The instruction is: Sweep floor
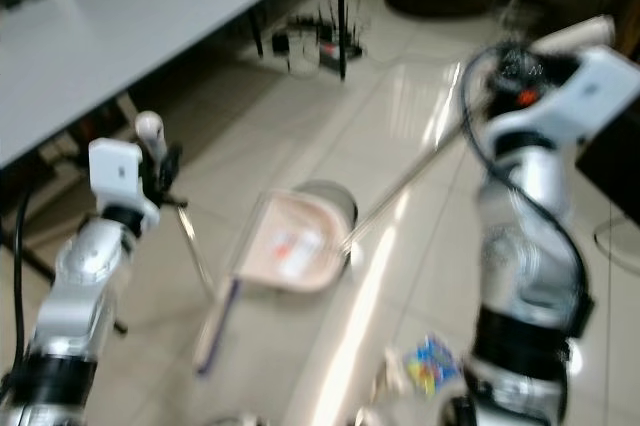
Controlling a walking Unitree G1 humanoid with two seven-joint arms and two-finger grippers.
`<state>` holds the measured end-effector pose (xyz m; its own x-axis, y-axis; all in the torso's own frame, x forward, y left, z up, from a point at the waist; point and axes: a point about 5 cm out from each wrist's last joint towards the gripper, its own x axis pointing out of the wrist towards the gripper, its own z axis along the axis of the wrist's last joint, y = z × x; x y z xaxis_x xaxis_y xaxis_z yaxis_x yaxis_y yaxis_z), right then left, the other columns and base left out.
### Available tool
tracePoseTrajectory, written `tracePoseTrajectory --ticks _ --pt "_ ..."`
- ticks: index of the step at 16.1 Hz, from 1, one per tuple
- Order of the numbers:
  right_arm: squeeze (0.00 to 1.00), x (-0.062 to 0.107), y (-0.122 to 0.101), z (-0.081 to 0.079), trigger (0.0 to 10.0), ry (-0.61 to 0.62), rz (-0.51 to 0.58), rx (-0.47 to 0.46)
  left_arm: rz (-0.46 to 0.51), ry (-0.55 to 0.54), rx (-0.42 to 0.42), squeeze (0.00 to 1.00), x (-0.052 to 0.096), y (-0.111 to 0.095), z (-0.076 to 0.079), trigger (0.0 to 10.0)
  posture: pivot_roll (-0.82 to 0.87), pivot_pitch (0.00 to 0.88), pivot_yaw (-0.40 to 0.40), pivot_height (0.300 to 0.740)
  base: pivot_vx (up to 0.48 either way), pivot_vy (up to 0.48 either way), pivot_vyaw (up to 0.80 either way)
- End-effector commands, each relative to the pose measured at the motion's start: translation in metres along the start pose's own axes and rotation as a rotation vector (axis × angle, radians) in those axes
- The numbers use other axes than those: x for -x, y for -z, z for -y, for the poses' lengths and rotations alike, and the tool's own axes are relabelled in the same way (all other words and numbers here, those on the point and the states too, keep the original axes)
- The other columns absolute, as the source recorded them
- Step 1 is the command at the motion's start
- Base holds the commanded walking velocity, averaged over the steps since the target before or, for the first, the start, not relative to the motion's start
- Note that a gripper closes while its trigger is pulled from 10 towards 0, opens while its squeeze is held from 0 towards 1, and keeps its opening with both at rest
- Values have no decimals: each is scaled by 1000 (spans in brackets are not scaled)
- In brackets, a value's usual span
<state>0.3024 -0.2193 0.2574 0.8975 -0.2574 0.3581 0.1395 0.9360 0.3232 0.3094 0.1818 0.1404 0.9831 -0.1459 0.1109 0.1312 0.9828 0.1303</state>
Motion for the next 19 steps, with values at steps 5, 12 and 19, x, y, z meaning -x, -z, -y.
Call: tracePoseTrajectory --ticks 5,12,19 --pt "0 1 -10 -10 10000 -37 57 -41 23 -31 -33 0 3 -5 -10 10000 -8 65 70 740 431 0 0" --pt "0 1 -11 -7 10000 -31 58 -44 26 -34 -37 0 2 -5 -12 10000 -11 69 74 740 430 0 -343" --pt "0 2 -14 -2 10000 -15 71 -38 17 -10 -20 0 3 -3 -9 10000 -16 61 83 740 308 0 0"
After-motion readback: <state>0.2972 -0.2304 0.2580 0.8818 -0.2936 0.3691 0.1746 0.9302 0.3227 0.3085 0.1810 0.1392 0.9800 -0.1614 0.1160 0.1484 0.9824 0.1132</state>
